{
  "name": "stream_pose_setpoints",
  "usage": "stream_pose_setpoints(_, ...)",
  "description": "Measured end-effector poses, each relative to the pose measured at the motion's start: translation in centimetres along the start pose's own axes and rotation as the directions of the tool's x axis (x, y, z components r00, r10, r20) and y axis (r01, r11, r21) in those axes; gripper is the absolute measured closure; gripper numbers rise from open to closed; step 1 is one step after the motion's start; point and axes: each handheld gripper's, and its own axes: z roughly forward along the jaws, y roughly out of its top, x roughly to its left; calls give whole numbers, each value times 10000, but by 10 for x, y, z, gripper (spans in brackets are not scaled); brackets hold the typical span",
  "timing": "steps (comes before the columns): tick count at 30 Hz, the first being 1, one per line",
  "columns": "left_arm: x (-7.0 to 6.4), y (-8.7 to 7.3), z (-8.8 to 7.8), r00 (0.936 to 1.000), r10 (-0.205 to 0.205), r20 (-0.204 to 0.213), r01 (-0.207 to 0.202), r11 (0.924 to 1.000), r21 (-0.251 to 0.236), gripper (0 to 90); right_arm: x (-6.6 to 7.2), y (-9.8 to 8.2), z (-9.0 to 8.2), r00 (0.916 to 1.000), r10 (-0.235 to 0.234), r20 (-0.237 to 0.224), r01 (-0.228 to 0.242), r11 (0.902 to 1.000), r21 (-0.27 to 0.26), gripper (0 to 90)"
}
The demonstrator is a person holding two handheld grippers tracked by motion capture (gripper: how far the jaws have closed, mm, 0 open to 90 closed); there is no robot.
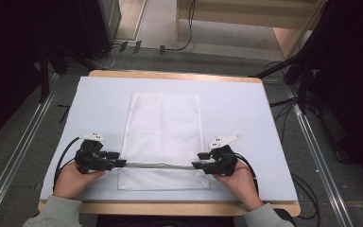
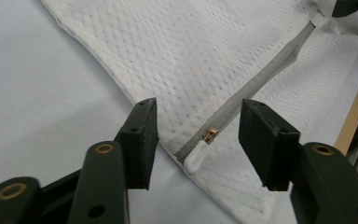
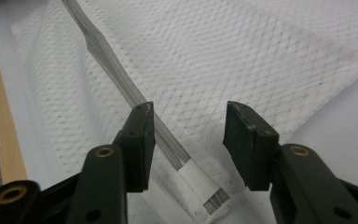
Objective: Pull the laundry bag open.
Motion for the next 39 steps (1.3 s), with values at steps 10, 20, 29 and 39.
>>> stream_pose_setpoints(10,9,3,-4,9984,-239,-511,216,9987,-458,397,-9,-3,-5,9987,448,261,-441,9986,-279,432)
stream_pose_setpoints(20,22,5,-8,9968,-558,-567,518,9962,-695,377,-22,-11,-18,9897,1190,793,-1146,9917,-577,376)
stream_pose_setpoints(29,35,7,-10,9941,-799,-737,748,9947,-699,370,-31,-19,-27,9811,1479,1250,-1397,9876,-720,349)
stream_pose_setpoints(39,44,10,-10,9890,-1150,-932,1072,9906,-848,350,-38,-25,-31,9738,1515,1697,-1392,9868,-826,304)
